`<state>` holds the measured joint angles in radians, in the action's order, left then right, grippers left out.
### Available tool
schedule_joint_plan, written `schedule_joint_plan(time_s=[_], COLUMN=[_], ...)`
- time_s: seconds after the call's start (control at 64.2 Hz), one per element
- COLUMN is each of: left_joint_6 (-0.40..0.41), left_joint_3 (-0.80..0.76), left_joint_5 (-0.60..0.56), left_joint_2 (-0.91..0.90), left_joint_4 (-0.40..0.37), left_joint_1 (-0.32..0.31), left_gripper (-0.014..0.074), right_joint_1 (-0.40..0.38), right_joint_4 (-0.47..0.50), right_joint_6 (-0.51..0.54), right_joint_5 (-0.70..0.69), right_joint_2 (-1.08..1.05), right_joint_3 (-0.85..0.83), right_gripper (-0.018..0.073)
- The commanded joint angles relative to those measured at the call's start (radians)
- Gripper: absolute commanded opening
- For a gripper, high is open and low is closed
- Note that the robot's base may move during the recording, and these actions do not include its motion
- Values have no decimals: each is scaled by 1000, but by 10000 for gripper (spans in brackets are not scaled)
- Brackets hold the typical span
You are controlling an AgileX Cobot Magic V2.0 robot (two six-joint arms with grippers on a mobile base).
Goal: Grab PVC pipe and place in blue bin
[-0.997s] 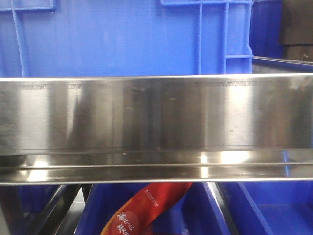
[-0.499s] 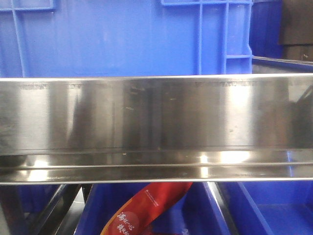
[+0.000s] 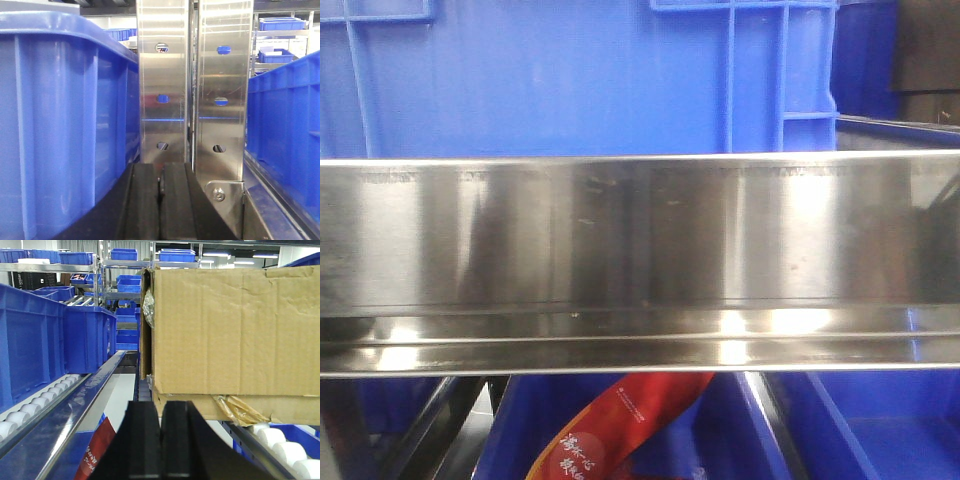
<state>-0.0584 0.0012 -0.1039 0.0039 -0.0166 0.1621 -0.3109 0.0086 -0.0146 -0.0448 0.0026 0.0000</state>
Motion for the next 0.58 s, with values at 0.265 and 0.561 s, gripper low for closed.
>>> schedule_joint_plan(time_s=[0.265, 0.561], left_joint_6=[6, 6], left_joint_3=[-1, -1], left_joint_5=[-12, -12], left_joint_2=[-4, -4], left_joint_4=[-7, -7], left_joint_1=[5, 5], left_gripper=[-111, -111], right_joint_1=[-4, -4], right_joint_4=[-3, -3], right_joint_6=[0, 0], right_joint_5=[-30, -30], right_joint_2=[-3, -3], right_joint_3=[0, 0], right_gripper=[-163, -163])
